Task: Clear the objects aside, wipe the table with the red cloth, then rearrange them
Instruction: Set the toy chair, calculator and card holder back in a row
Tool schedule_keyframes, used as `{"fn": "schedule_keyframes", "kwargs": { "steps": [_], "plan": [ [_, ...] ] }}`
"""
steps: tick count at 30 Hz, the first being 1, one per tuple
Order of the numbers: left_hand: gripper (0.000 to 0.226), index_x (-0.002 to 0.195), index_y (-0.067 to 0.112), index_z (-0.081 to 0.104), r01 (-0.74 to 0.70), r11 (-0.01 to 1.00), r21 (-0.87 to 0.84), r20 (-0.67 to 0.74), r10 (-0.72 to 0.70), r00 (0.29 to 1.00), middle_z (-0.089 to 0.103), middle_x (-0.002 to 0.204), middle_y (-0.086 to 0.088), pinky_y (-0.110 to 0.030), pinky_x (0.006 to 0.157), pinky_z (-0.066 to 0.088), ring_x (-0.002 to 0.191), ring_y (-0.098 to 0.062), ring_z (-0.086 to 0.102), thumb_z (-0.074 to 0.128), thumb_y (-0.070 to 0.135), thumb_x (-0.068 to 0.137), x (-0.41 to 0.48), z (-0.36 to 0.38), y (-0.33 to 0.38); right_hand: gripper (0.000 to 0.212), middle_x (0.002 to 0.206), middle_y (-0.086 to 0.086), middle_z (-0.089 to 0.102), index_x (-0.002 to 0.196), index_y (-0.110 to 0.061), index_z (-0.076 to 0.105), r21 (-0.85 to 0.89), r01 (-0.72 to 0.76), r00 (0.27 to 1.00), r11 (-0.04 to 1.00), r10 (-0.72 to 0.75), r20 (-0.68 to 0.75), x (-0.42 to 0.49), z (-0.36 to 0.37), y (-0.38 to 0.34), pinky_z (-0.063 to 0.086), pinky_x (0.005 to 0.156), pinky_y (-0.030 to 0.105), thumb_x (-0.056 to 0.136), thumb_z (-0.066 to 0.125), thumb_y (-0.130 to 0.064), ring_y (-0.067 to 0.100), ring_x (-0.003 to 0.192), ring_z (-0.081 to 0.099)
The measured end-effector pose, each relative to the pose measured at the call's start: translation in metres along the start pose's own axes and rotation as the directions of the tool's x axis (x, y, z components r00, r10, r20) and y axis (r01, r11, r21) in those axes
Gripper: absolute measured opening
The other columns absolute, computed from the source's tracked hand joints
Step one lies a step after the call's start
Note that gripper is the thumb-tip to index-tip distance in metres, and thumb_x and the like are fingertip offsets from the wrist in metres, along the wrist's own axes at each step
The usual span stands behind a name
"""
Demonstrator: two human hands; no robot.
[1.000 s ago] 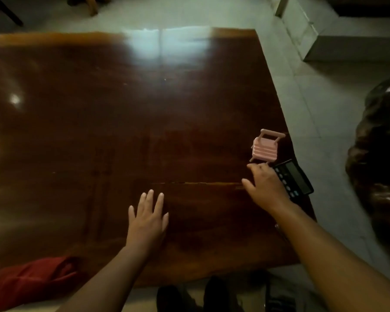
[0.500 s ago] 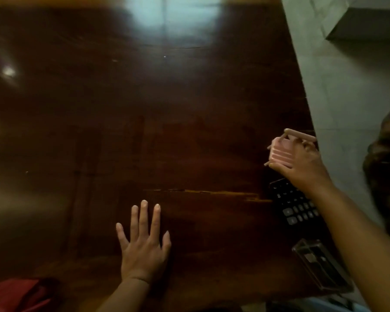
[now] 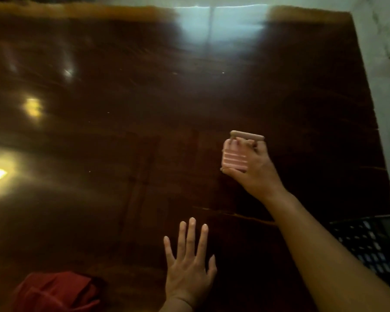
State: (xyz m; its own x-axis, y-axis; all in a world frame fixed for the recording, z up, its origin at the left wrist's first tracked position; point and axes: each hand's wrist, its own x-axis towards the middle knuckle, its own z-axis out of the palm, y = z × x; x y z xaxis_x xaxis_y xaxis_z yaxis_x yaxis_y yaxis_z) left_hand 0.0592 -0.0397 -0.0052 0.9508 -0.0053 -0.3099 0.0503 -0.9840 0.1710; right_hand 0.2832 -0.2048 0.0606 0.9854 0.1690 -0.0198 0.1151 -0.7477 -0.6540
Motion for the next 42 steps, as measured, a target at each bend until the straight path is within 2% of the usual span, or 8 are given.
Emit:
{"fn": "schedule_keyframes", "kwargs": {
  "steps": [6,13,17,20,25,29,35,42],
  "plan": [
    [0.082,0.153,0.026,0.020,-0.002,1.000,-0.018,-0.008,0.002,1.000,0.012,0.162,-0.008,-0.062,0.110,0.008,0.148,-0.028,0.010,0.046,0.055,0.081,-0.001,-0.002,-0.001,0.086,0.138,0.003,0.034,0.144,-0.028,0.037,0.037,0.199,0.969,0.979,-0.202,0.142,0.031,0.062,-0.079,0.047,0.102,0.041,0.072,0.082,-0.042,0.023,0.124,0.045],
    [0.082,0.153,0.027,0.019,0.001,0.999,-0.050,0.005,0.000,1.000,0.010,0.163,-0.006,-0.060,0.112,0.001,0.148,-0.028,0.009,0.048,0.054,0.081,-0.001,-0.001,-0.002,0.086,0.149,0.008,0.023,0.148,-0.030,0.026,-0.031,0.284,0.918,0.958,-0.263,0.297,0.031,0.099,-0.106,0.048,0.100,0.044,0.080,0.076,-0.040,0.026,0.132,0.034],
    [0.084,0.153,0.027,0.017,0.002,0.999,-0.052,-0.007,-0.002,1.000,0.009,0.163,-0.006,-0.060,0.113,0.000,0.148,-0.028,0.009,0.048,0.054,0.080,-0.001,0.001,-0.003,0.087,0.158,0.012,0.009,0.149,-0.033,0.023,-0.054,0.304,0.920,0.951,-0.278,0.278,0.024,0.097,-0.100,0.043,0.102,0.045,0.080,0.076,-0.039,0.031,0.140,0.026],
    [0.082,0.154,0.027,0.015,0.001,0.999,-0.034,-0.004,-0.001,1.000,0.007,0.163,-0.006,-0.062,0.111,0.003,0.148,-0.028,0.007,0.045,0.055,0.082,-0.001,-0.002,-0.002,0.086,0.159,0.011,0.012,0.149,-0.034,0.025,-0.041,0.293,0.942,0.955,-0.281,0.184,0.001,0.080,-0.082,0.039,0.102,0.043,0.080,0.076,-0.039,0.031,0.143,0.023],
    [0.082,0.153,0.029,0.017,0.003,1.000,-0.023,-0.031,-0.004,1.000,0.010,0.163,-0.005,-0.062,0.110,0.003,0.148,-0.027,0.009,0.045,0.054,0.081,0.000,0.004,-0.002,0.078,0.154,0.001,0.024,0.147,-0.034,0.031,-0.100,0.059,0.997,0.993,-0.054,0.048,-0.061,0.030,-0.002,0.033,0.106,0.036,0.079,0.068,-0.049,0.019,0.143,0.026],
    [0.079,0.153,0.027,0.022,-0.011,1.000,-0.009,-0.033,0.010,0.999,0.014,0.162,-0.007,-0.061,0.111,0.001,0.147,-0.027,0.011,0.042,0.053,0.080,0.002,0.004,-0.002,0.078,0.148,0.008,0.033,0.146,-0.023,0.038,-0.240,-0.176,0.984,0.955,0.165,-0.063,-0.105,-0.036,0.072,0.038,0.108,0.042,0.080,0.068,-0.052,0.024,0.138,0.030],
    [0.077,0.153,0.026,0.016,0.005,1.000,-0.006,-0.038,-0.005,0.999,0.007,0.163,-0.006,-0.064,0.112,0.002,0.148,-0.026,0.003,0.035,0.052,0.083,0.001,0.001,0.001,0.076,0.138,0.022,0.040,0.143,-0.010,0.041,-0.279,-0.543,0.836,0.792,0.477,-0.271,-0.164,-0.122,0.156,0.039,0.102,0.057,0.082,0.068,-0.048,0.041,0.126,0.036],
    [0.076,0.154,0.026,0.011,0.018,1.000,0.002,-0.030,-0.018,0.999,0.000,0.163,-0.005,-0.067,0.111,0.007,0.148,-0.024,-0.001,0.031,0.051,0.085,0.002,0.002,0.001,0.070,0.125,0.022,0.047,0.141,-0.020,0.037,-0.126,-0.669,0.726,0.733,0.607,-0.322,-0.198,-0.140,0.192,0.047,0.083,0.048,0.084,0.065,-0.050,0.041,0.112,0.048]
  ]
}}
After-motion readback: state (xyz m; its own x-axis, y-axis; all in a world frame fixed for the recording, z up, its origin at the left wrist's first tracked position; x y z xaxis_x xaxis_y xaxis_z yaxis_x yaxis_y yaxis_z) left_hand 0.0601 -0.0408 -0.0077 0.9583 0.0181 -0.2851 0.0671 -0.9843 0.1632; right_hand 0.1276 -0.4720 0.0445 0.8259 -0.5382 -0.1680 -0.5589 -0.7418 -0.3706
